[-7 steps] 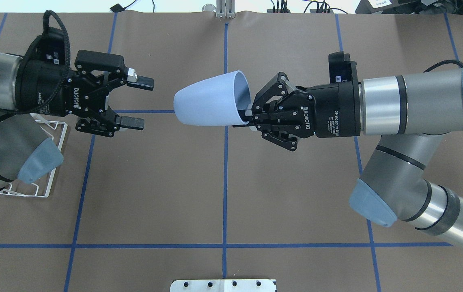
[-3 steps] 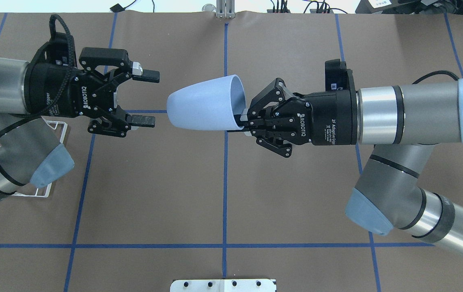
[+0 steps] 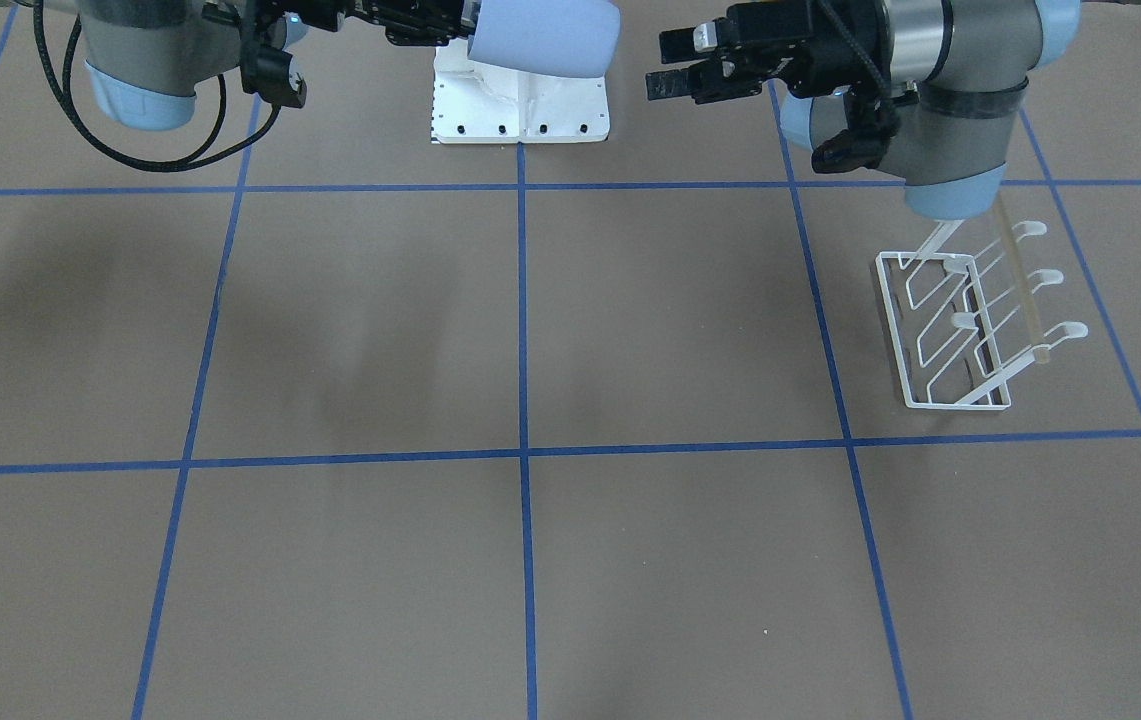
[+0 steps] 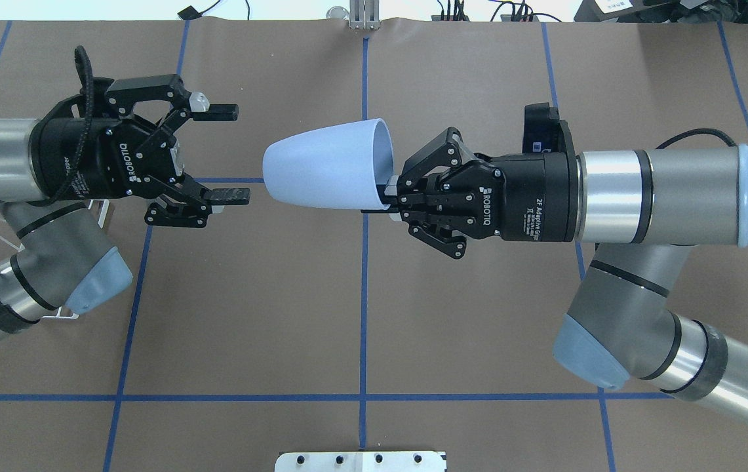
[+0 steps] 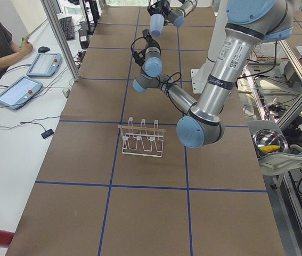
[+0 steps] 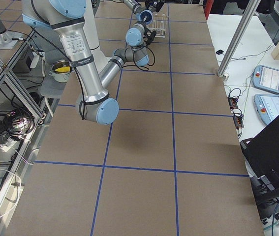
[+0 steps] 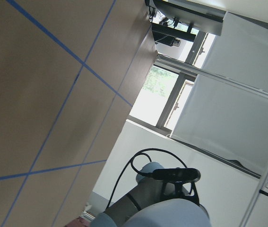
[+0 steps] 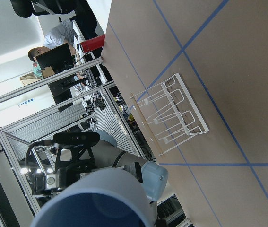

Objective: Hang cup on cup holder
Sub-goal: 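Bring the left gripper to the cup's closed end and grasp it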

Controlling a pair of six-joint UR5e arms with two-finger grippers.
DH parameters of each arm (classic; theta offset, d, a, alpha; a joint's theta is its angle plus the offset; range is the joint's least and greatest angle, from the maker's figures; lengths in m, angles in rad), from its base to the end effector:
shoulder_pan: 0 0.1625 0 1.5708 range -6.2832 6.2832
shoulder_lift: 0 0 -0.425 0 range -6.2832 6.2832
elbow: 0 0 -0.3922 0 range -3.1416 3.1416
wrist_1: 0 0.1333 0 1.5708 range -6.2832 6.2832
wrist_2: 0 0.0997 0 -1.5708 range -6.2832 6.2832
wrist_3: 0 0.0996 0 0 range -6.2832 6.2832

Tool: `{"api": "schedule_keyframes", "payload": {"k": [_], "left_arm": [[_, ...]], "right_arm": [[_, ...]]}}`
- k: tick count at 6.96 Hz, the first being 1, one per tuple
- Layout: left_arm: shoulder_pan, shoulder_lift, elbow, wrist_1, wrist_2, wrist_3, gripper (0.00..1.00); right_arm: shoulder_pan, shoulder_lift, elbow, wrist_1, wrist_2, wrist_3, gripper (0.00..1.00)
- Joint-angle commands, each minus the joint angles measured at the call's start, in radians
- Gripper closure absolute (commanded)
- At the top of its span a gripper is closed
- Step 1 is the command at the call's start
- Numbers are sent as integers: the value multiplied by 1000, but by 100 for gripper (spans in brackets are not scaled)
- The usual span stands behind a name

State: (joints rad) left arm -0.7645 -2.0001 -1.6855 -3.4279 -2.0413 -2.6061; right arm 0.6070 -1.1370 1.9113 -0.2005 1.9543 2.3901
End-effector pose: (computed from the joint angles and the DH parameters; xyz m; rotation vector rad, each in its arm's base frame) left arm 0.2990 -0.4089 0.2132 -0.5237 2.2552 -0.3573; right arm -0.3415 -0.3541 0.1400 -0.4470 -2.0824 0.4433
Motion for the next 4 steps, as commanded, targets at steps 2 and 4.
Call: {"api": "schedule_keyframes", "payload": {"k": [2, 4], "left_arm": [[25, -8, -11, -45, 62, -72, 3], [54, -12, -14, -48, 64, -72, 3]], "right_arm": [[-30, 6, -24, 58, -57, 17, 100], [-33, 16, -34, 58, -57, 17, 100]]}}
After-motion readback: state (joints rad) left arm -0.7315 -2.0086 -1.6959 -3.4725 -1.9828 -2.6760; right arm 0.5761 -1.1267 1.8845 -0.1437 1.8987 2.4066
